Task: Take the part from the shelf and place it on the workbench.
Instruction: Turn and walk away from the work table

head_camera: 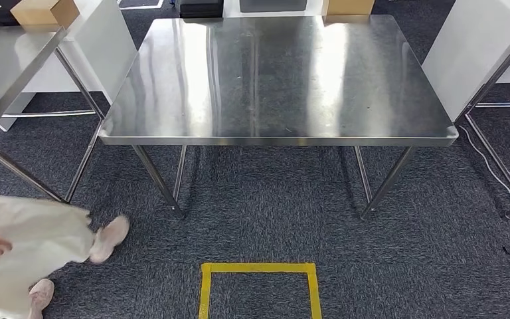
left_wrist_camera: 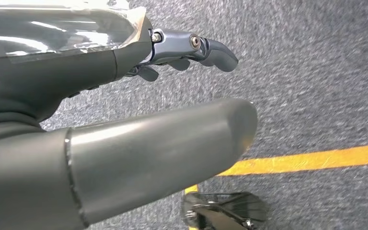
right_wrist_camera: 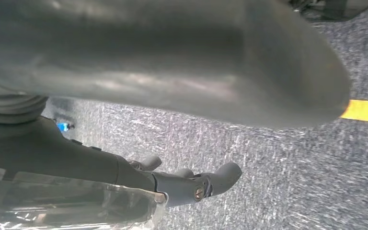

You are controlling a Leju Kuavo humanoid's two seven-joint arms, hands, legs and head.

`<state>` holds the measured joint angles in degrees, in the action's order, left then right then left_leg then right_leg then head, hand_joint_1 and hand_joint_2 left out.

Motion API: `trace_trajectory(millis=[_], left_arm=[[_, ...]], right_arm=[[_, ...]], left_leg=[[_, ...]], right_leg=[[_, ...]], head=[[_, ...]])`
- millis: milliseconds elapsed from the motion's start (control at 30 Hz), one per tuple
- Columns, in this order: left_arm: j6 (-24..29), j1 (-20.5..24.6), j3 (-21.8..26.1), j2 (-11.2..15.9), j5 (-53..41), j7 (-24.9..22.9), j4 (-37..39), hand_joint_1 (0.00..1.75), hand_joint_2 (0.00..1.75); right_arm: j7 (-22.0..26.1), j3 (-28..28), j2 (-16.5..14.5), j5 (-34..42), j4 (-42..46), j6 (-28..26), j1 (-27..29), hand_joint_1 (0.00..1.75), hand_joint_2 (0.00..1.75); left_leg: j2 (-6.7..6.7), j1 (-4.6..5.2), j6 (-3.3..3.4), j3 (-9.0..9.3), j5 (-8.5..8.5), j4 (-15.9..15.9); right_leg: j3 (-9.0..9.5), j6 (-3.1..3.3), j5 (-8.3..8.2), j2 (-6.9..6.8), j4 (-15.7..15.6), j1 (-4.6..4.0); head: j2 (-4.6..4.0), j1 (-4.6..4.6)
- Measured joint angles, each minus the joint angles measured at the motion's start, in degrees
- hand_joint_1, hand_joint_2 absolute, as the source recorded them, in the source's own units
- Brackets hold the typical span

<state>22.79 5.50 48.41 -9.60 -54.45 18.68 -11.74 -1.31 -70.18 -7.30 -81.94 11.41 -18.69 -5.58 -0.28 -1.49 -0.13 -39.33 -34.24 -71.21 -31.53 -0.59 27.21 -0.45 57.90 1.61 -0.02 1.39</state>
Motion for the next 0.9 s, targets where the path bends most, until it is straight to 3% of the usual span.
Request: trace_trajectory(millis=[33,67,100,200,267,367,433,500,533,567,600,667,700,733,800,833,900], left_arm=[[0.0,0.0,0.0,0.0,0.0,0.0,0.0,0.00,0.00],[0.0,-0.1,0.0,0.0,0.0,0.0,0.0,0.00,0.00],[0.0,-0.1,0.1,0.0,0.0,0.1,0.0,0.00,0.00],[0.0,0.1,0.1,0.2,0.0,0.2,0.0,0.00,0.00],[0.1,0.2,0.1,0.3,0.0,0.3,0.0,0.00,0.00],[0.1,0.1,0.1,0.3,0.0,0.4,0.0,0.00,0.00],[0.1,0.2,0.1,0.3,0.0,0.4,0.0,0.00,0.00],[0.0,0.2,0.1,0.3,0.0,0.4,0.0,0.00,0.00],[0.0,0.1,0.1,0.2,0.0,0.4,0.0,0.00,0.00],[0.0,0.1,0.1,0.2,-0.1,0.4,0.0,0.00,0.00],[-0.1,0.1,0.1,0.2,-0.1,0.4,0.0,0.00,0.00],[-0.1,0.1,0.1,0.1,-0.1,0.4,0.0,0.00,0.00],[-0.1,0.1,0.1,0.1,-0.1,0.4,0.0,0.00,0.00],[-0.1,0.1,0.1,0.1,-0.1,0.4,0.0,0.00,0.00],[-0.1,0.1,0.1,0.0,0.0,0.4,0.0,0.00,0.00],[0.0,0.1,0.1,0.0,0.0,0.4,0.0,0.00,0.00],[0.0,0.0,0.2,0.0,0.1,0.6,0.0,0.00,0.00]], right_arm=[[0.0,0.0,0.0,0.0,0.0,0.0,0.0,0.00,0.00],[0.0,0.0,0.0,0.0,0.0,0.0,0.0,0.00,0.00],[0.0,0.0,0.0,0.0,0.0,0.0,0.0,0.00,0.00],[0.0,0.0,-0.2,0.0,0.0,0.1,0.0,0.00,0.00],[0.0,0.1,-0.3,0.0,0.0,0.1,0.0,0.00,0.00],[-0.1,0.1,-0.4,0.0,0.0,0.1,-0.1,0.00,0.00],[-0.1,0.2,-0.3,0.0,0.0,0.1,-0.1,0.00,0.00],[-0.1,0.2,-0.3,0.0,0.0,0.1,-0.1,0.00,0.00],[-0.1,0.2,-0.2,0.0,0.0,0.1,0.0,0.00,0.00],[-0.1,0.3,-0.2,0.0,0.0,0.1,0.0,0.00,0.00],[-0.1,0.3,-0.1,0.1,0.0,0.1,0.0,0.00,0.00],[-0.1,0.3,0.0,0.1,0.0,0.1,-0.1,0.00,0.00],[-0.1,0.4,0.1,0.1,0.0,0.1,-0.2,0.00,0.00],[-0.1,0.4,0.1,0.1,0.0,0.1,-0.2,0.00,0.00],[-0.1,0.4,0.1,0.0,0.0,0.1,-0.3,0.00,0.00],[-0.1,0.4,0.1,0.0,0.0,0.1,-0.2,0.00,0.00],[-0.1,0.4,0.1,0.0,0.0,0.1,-0.2,0.00,0.00]], left_leg=[[0.02,0.01,0.10,-0.42,-1.10,-2.3],[0.04,0.06,0.34,0.14,-1.13,-2.7],[0.05,0.18,0.74,1.83,-0.24,-0.8],[0.37,1.10,2.69,9.47,3.13,10.4],[0.69,1.77,3.29,11.28,3.69,13.6],[0.78,1.76,3.63,10.64,5.36,14.6],[0.83,1.45,3.92,9.61,6.81,15.5],[0.82,1.53,4.00,8.31,7.80,15.5],[0.84,1.54,3.92,7.68,8.26,15.5],[0.84,1.54,3.83,7.10,8.68,15.4],[0.84,1.51,3.70,6.65,9.08,15.4],[0.77,1.48,3.31,5.88,9.72,15.0],[0.74,1.55,3.04,5.52,9.98,14.7],[0.72,1.66,2.73,5.19,10.25,14.4],[0.70,1.85,2.13,4.78,10.84,14.1],[0.65,1.83,1.85,4.67,11.08,14.1],[0.42,1.60,1.23,3.83,9.19,12.5]], right_leg=[[-0.44,0.16,-0.29,-0.13,0.0,-0.27],[-0.82,0.22,-0.57,-0.22,0.0,-0.52],[-1.11,0.23,-0.83,-0.25,0.0,-0.74],[-1.56,-0.01,-1.55,-0.34,0.0,-1.16],[-1.70,-0.63,-2.01,-0.58,0.0,-1.16],[-2.25,-1.66,-2.18,-0.70,0.2,-1.19],[-4.12,-1.33,0.93,-0.32,4.0,-1.32],[-6.58,-0.98,5.48,0.00,11.4,-1.15],[-7.10,-1.22,6.81,0.05,14.4,-1.05],[-6.63,-1.72,7.08,0.07,15.5,-0.97],[-5.04,-2.36,6.45,0.06,14.3,-0.89],[0.77,-3.38,4.40,0.08,6.4,-0.61],[3.58,-3.44,3.83,0.20,2.1,-0.64],[5.28,-3.27,3.58,0.30,-0.9,-0.71],[5.78,-2.56,3.56,0.50,-2.6,-1.06],[5.29,-2.07,3.30,0.46,-2.6,-0.79],[4.63,-0.72,2.51,0.30,-2.7,-0.25]], head=[[0.00,0.00],[0.00,-0.01],[0.00,0.01],[-0.01,-0.03],[-0.01,-0.05],[-0.01,-0.02],[-0.01,-0.18],[-0.02,-0.35],[-0.01,-0.43],[-0.01,-0.43],[-0.01,-0.46],[-0.02,-0.50],[-0.02,-0.48],[-0.01,-0.47],[0.00,-0.38],[-0.01,-0.34],[-0.01,-0.14]])
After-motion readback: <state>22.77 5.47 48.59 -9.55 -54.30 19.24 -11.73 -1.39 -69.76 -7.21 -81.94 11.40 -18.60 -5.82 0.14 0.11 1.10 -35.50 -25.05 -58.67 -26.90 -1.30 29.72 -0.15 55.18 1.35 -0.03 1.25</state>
